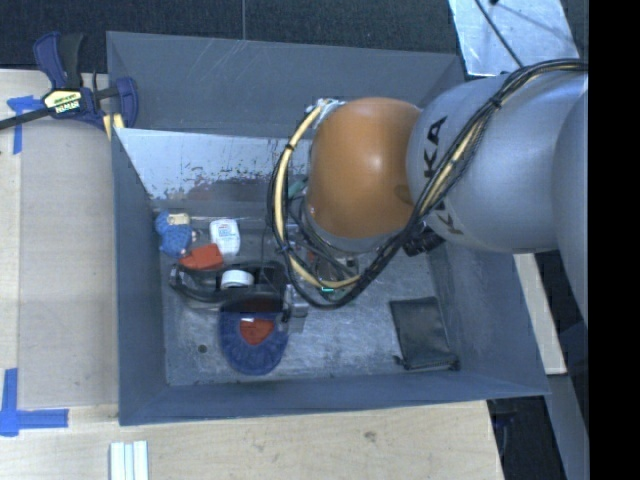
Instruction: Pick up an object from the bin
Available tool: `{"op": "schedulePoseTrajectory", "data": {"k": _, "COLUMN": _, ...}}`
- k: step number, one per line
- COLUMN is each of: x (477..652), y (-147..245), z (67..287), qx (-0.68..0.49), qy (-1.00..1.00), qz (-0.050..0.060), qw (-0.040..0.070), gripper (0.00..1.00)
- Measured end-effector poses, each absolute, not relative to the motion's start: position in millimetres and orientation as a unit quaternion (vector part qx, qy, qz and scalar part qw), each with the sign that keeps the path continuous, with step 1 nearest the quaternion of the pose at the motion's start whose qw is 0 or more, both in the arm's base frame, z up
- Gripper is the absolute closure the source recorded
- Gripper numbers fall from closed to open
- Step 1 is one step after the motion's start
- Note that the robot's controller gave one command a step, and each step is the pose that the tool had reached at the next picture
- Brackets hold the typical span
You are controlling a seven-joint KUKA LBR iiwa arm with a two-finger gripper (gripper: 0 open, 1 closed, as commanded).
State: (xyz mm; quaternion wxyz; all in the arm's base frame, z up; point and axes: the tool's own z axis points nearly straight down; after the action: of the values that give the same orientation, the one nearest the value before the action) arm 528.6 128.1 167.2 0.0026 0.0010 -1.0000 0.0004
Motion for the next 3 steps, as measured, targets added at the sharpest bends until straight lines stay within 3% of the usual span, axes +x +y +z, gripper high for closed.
{"op": "schedulePoseTrajectory", "data": {"k": 1, "x": 548.6, "y": 158.4, "z": 87.6, "qx": -0.034, "qy": -0.999, "qz": -0.002, "qw": -0.008, "gripper": 0.00}}
{"op": "schedulePoseTrajectory", "data": {"k": 2, "x": 547.7, "y": 159.3, "z": 88.0, "qx": -0.034, "qy": -0.999, "qz": -0.002, "qw": -0.004, "gripper": 1.00}}
{"op": "schedulePoseTrajectory", "data": {"k": 3, "x": 578.8, "y": 154.5, "z": 191.8, "qx": -0.045, "qy": -0.999, "qz": 0.000, "qw": -0.002, "gripper": 1.00}}
